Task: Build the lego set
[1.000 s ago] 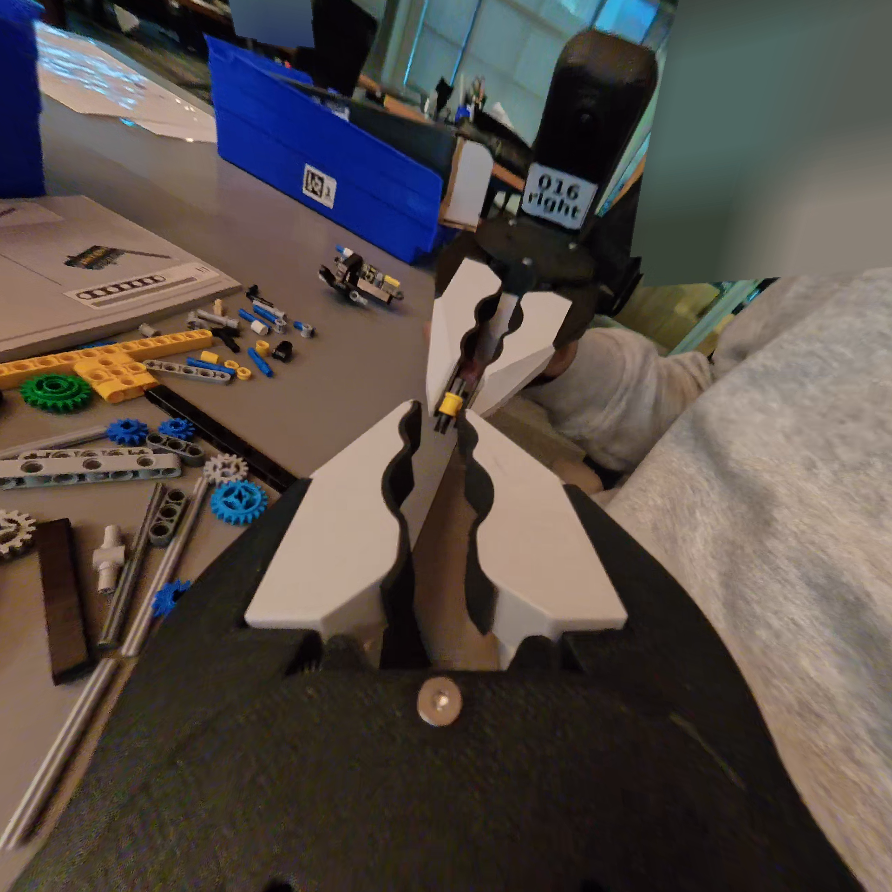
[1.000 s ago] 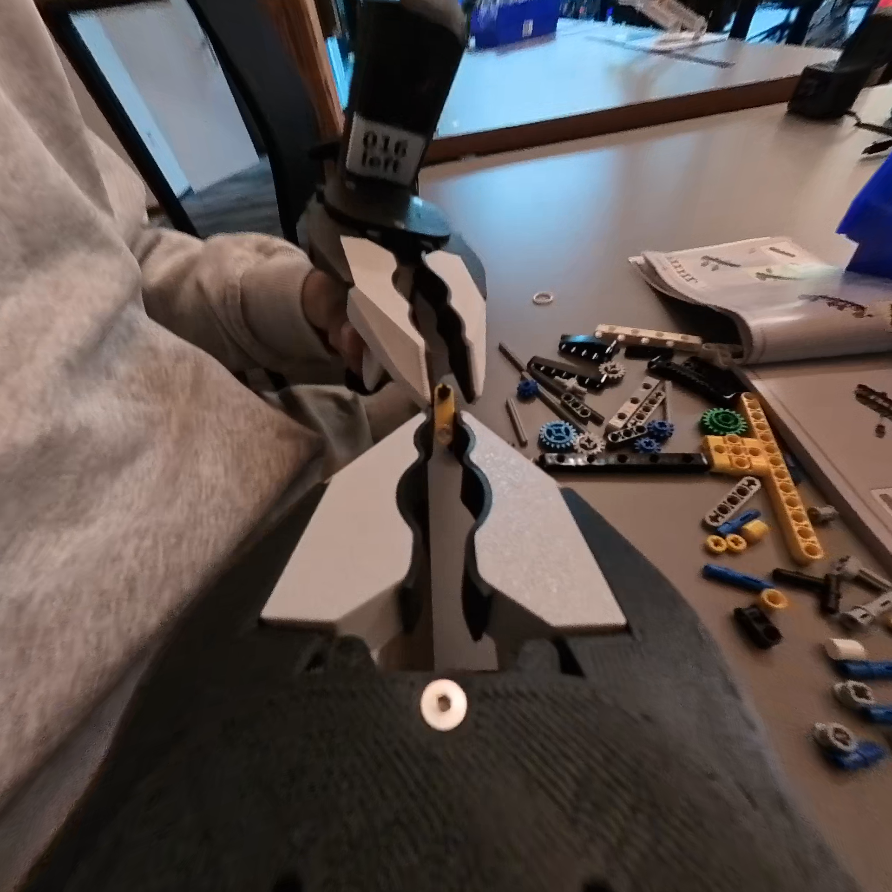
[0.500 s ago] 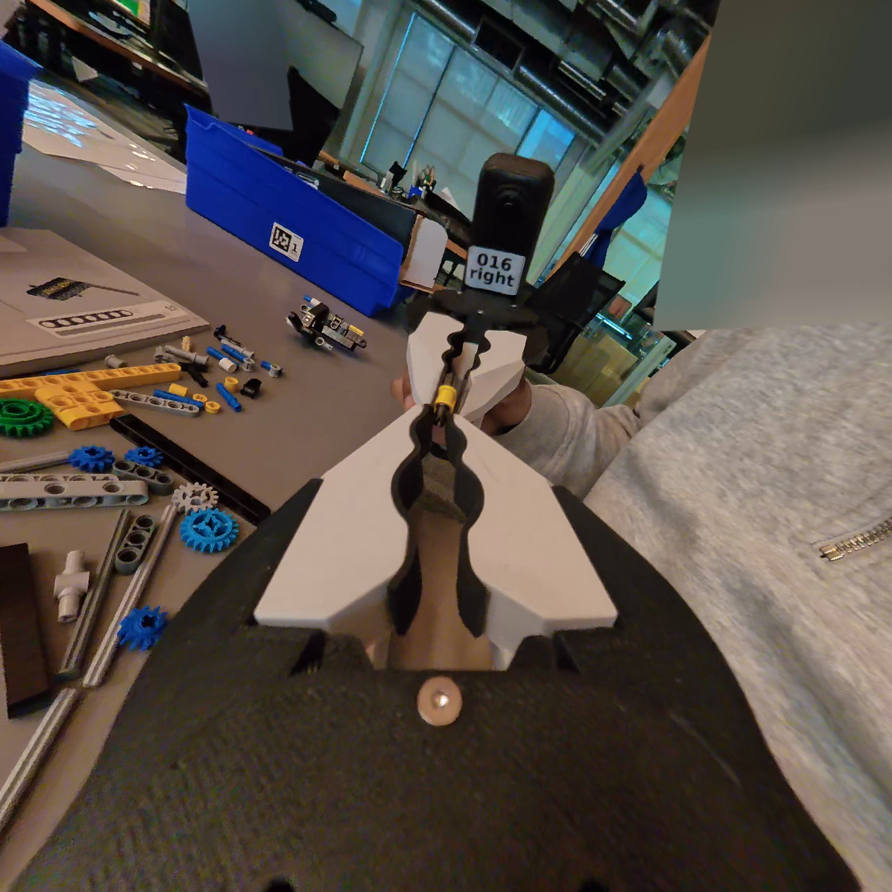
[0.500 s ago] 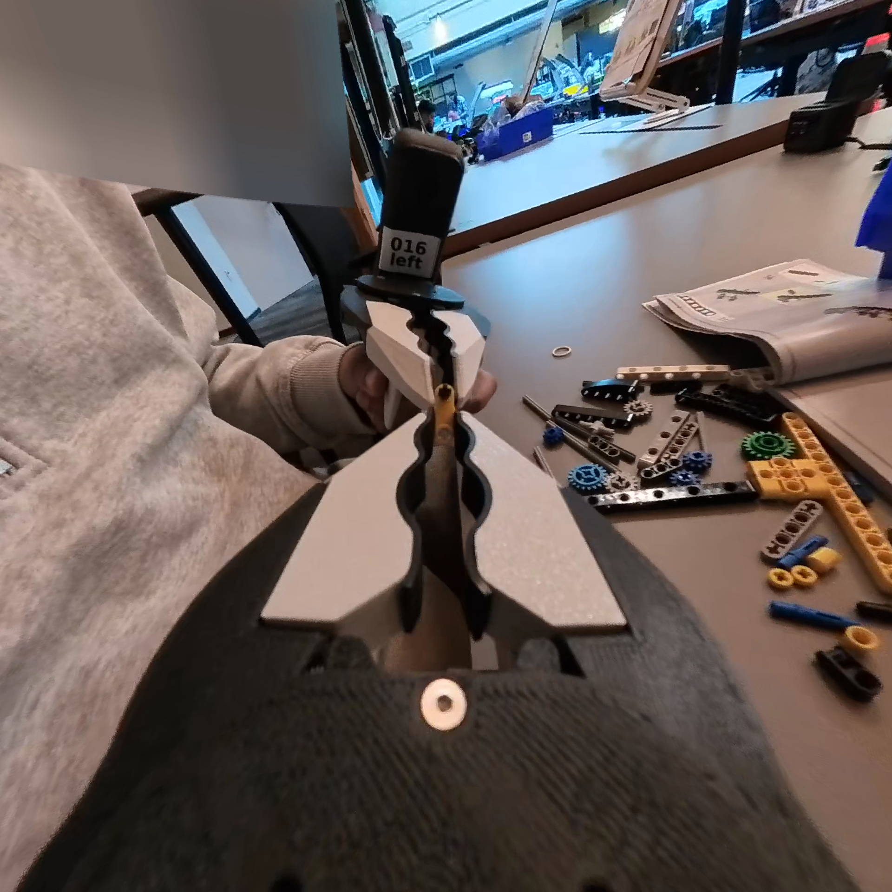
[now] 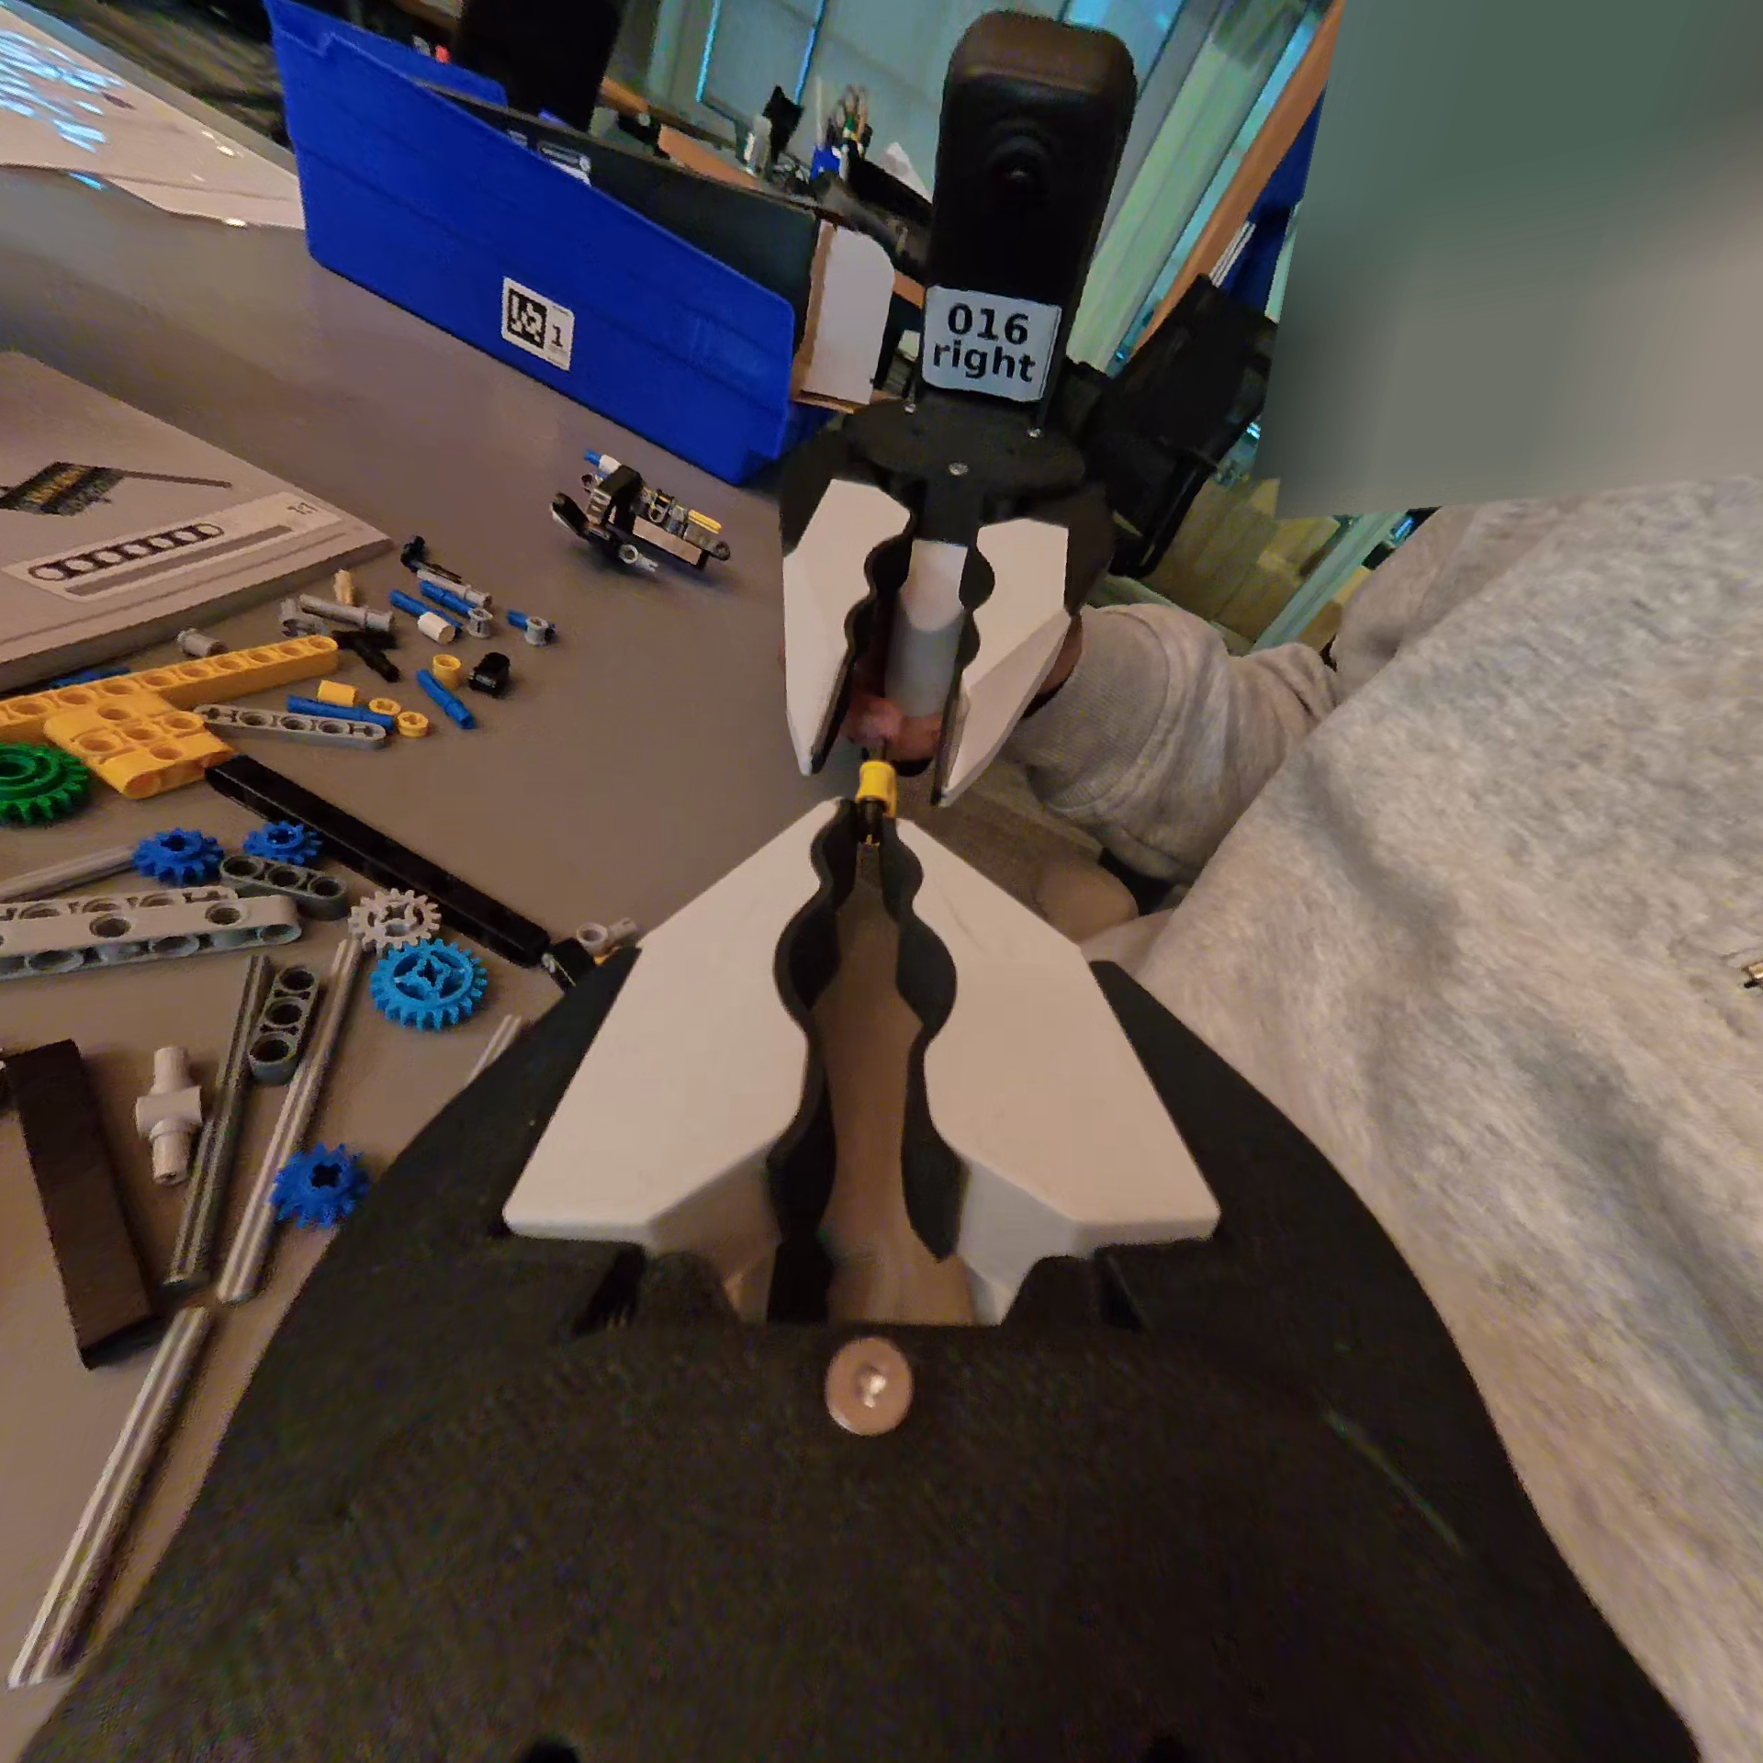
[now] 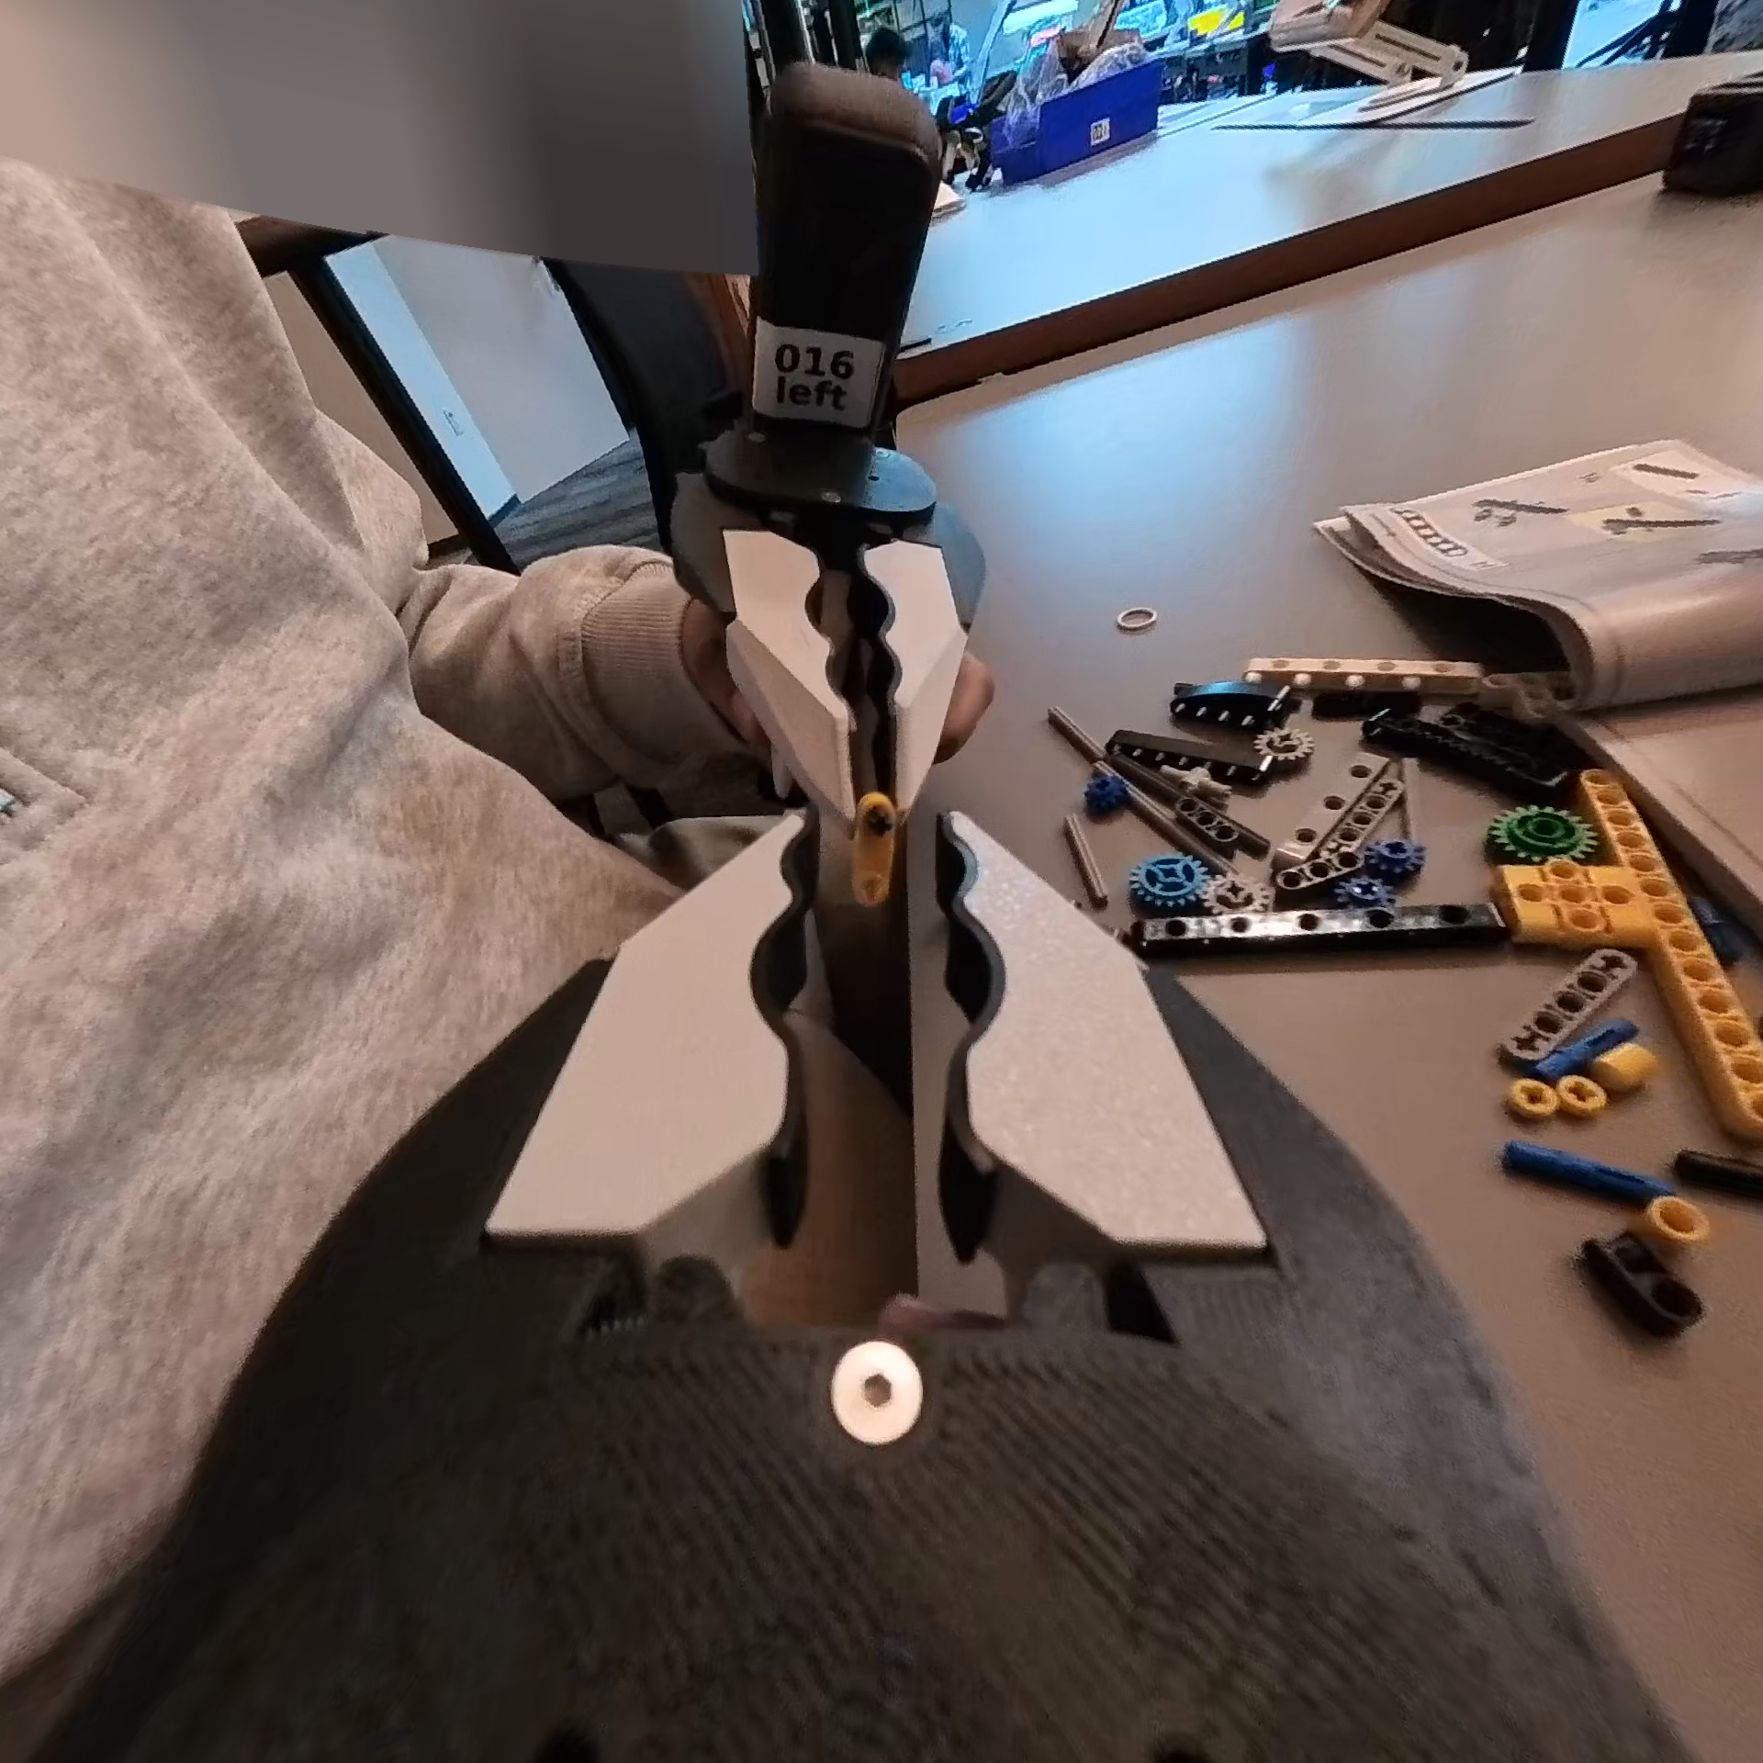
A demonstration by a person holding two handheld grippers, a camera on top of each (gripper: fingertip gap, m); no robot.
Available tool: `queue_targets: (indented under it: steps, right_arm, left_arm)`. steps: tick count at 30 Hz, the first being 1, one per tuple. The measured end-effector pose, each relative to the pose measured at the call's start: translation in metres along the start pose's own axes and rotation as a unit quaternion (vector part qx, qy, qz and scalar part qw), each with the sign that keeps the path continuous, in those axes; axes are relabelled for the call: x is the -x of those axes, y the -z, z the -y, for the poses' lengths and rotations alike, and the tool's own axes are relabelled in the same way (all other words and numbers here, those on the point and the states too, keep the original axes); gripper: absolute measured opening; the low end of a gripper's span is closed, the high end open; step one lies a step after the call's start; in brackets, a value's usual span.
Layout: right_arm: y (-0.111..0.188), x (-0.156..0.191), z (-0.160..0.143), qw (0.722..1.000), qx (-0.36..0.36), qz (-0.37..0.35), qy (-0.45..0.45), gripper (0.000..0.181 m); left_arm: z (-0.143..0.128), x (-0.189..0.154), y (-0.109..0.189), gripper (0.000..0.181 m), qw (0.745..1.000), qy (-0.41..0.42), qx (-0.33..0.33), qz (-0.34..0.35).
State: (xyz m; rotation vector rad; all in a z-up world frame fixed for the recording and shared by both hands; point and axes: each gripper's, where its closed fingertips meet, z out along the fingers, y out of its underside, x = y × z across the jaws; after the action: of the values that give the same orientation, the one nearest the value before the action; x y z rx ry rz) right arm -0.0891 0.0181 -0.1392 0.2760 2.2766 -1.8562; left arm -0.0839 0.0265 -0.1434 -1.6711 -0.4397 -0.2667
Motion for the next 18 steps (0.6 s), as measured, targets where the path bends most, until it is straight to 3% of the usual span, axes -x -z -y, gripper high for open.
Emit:
queue_targets:
  steps: [6, 18]
  right_arm:
    - [-0.0018, 0.0062, -0.0056, 1.0, 0.019, 0.019, 0.001, 0.005]
    - [-0.0029, 0.004, -0.0026, 1.0, 0.021, 0.002, 0.007, 0.005]
  left_arm:
    - [-0.0068, -0.0048, -0.0025, 0.001, 1.0, -0.004, 0.02, -0.014]
    - [-0.0039, -0.0025, -0.0003, 0.002, 1.0, 0.001, 0.011, -0.012]
